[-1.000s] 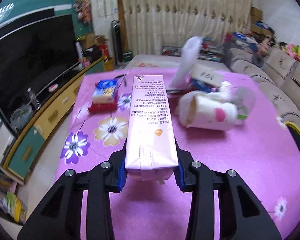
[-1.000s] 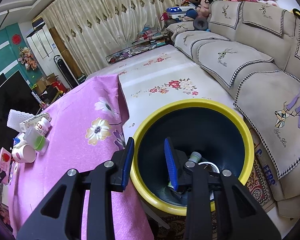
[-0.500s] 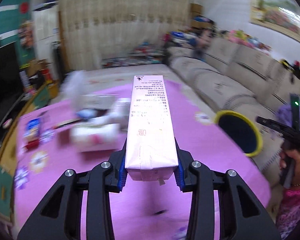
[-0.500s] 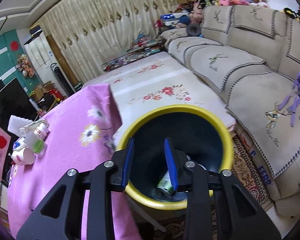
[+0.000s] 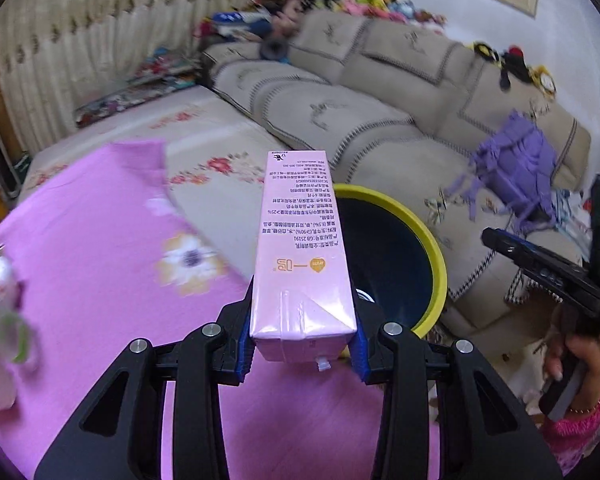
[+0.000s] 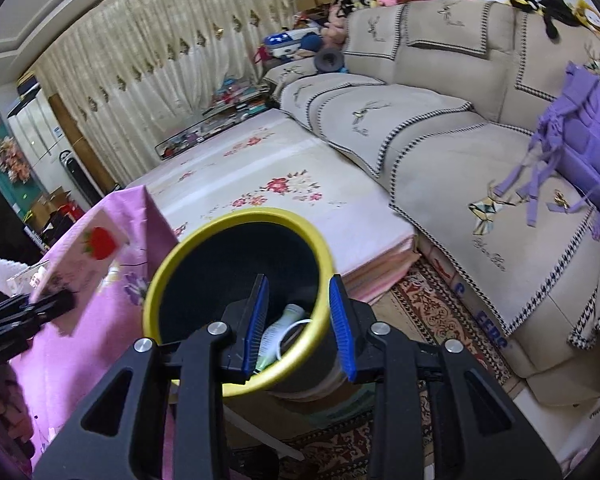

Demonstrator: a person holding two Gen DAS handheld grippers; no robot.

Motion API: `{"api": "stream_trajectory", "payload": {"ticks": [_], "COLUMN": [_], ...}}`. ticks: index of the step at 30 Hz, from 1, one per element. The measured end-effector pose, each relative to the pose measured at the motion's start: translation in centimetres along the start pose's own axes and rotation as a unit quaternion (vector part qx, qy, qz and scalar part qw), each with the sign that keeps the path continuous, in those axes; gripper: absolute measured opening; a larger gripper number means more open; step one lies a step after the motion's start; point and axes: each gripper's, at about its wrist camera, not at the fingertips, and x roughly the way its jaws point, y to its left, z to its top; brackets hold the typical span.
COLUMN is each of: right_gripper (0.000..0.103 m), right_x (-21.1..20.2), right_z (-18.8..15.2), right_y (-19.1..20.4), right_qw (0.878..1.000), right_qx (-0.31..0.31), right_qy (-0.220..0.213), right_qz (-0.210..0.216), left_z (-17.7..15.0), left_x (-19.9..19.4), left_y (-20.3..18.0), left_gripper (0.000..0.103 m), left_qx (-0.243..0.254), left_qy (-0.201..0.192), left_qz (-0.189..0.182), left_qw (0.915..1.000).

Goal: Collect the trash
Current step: 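Carry the pink carton over the bin and open the left gripper, then move the right gripper back to the table and grasp the clear plastic cup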

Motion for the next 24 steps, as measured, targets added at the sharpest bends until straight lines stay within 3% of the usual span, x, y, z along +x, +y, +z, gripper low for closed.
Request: {"api": "stream_trajectory", "payload": {"ticks": [7,11,12,18,24], "right_gripper": [0.030,0.030,0.030,0.030,0.031], "right_x": [0.1,0.2,0.3,0.6,0.9], "right_z": [-0.4,-0.4,-0.3,-0.5,-0.6], "right_y": [-1.5,-1.7,-1.7,-0.8,1.1], "right_qw": [1.000,1.000,1.000,1.000,1.000], "right_qx": [0.012,0.014,0.014,0.005,-0.008], "right_qy": [0.003,0.005,0.005,0.011,0.015], "right_qz": [-0.007,-0.008,-0.008,-0.003,0.005], "left_z": [1.9,2.7,2.7,1.7,-1.5], "left_x": [6.8,7.8,7.6,2.9,-4.0], "left_y": [-2.8,-3.2,-3.1,-0.9,3.8], "left_gripper": [0.039,0.056,0.056,0.059,0.067], "left_qx": [0.016,0.017,0.016,0.008,-0.025], "left_qy": [0.044,0.039,0.035,0.000,-0.047], "left_qz": [-0.001,0.005,0.006,0.005,0.029], "left_qw": [0.9989,0.9991,0.9992,1.0000,0.9982]}}
